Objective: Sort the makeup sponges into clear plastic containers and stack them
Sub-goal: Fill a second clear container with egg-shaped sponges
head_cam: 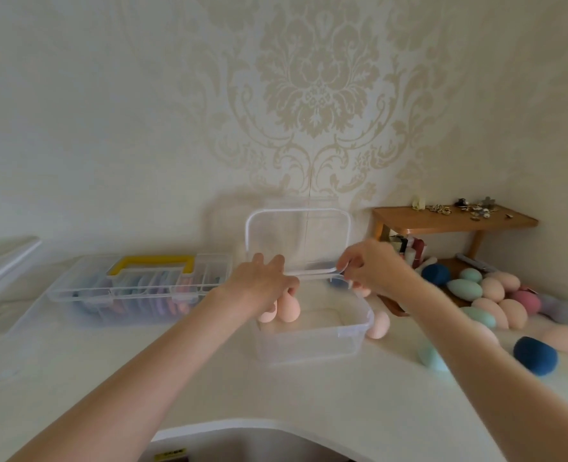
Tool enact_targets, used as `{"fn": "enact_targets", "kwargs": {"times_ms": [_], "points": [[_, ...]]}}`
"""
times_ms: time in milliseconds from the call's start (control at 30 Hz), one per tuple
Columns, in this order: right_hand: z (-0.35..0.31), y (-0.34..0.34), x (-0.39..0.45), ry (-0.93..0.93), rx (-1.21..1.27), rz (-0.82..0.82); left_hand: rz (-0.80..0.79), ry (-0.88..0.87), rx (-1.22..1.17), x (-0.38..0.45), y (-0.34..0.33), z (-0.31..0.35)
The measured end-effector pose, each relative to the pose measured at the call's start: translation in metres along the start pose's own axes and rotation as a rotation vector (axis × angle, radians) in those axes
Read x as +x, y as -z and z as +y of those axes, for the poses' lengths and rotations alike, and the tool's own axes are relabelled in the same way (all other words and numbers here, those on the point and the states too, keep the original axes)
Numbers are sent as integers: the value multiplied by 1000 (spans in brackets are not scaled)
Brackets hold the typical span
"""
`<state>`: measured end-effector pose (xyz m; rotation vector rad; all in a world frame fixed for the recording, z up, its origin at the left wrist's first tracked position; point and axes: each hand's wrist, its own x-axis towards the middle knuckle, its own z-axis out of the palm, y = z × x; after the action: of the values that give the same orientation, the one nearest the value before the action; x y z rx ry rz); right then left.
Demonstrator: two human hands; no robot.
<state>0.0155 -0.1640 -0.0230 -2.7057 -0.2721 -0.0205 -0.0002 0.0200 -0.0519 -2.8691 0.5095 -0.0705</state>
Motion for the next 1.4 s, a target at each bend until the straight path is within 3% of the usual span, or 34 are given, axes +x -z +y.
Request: {"fn": "enact_targets", "kwargs": {"times_ms": [100,233,333,467,567,633,767,933,1100,1233,1400], "points": [[24,16,-5,-67,-340,-144,-30,23,-5,2,2,4],[49,-6,-22,-111,-223,-386,-16,35,-41,2,-2,7],[59,-22,-26,-107,-162,-293,8,46,-81,1,-5,6],[54,-3,-21,-99,-109,60,-7,22,-22,-2,-2,6],[34,14,-21,57,20,249,-16,33,-9,-2,0,7],[16,6,-22,184,68,169,-17,34,-8,-1,1,7],[-4,-29,-13,226,133,-92,-22,20,6,-2,0,6],[-6,-52,1,134,-6,-90,1,-4,-21,-3,-1,4],[-13,-59,7,153,-182,-50,10,-2,-24,-3,-7,3],[-14,-64,12,188,-274,-44,112,-16,59,-2,-13,7],[-9,-53,10,161,-203,-114,111,-119,90,3,-15,8]]}}
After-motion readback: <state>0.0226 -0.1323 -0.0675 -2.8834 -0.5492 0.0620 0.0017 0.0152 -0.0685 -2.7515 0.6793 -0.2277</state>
